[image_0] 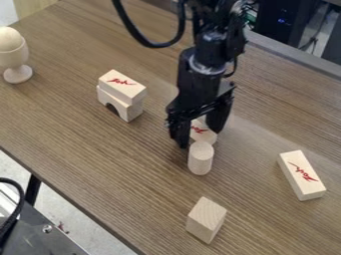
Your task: Put the white rectangular block on top of the white block
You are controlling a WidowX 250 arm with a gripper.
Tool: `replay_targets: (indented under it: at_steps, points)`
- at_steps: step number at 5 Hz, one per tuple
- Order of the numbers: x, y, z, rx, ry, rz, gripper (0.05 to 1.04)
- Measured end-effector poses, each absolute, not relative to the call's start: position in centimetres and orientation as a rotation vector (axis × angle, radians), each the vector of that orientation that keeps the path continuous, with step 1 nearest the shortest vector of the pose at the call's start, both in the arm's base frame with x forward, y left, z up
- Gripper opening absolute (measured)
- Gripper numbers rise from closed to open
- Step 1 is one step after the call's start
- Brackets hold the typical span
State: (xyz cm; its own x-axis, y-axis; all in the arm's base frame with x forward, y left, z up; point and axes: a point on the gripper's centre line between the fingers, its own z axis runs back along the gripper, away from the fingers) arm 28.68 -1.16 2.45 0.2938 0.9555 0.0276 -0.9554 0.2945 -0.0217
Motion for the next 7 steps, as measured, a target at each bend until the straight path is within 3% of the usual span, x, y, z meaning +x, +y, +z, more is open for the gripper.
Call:
replay_targets:
  at_steps: [1,2,3,4,6,7]
  points:
    - [28.6,-0.6,2.2,0.011,-0.059,1.290,0.948]
    - [28.5,-0.4,1.8,0.008,-0.090,1.330,0.674]
    - [28.1,0.0,2.0,0.009,-0.126,1.368,0.565]
    - [28.5,-0.2,2.7,-0.014,-0.126,1.355,0.565]
    - [31.2,1.7,9.7,-0.131,-0.321,1.394,0.565]
    - [30.6,3.1,11.6,-0.151,-0.356,1.451,0.565]
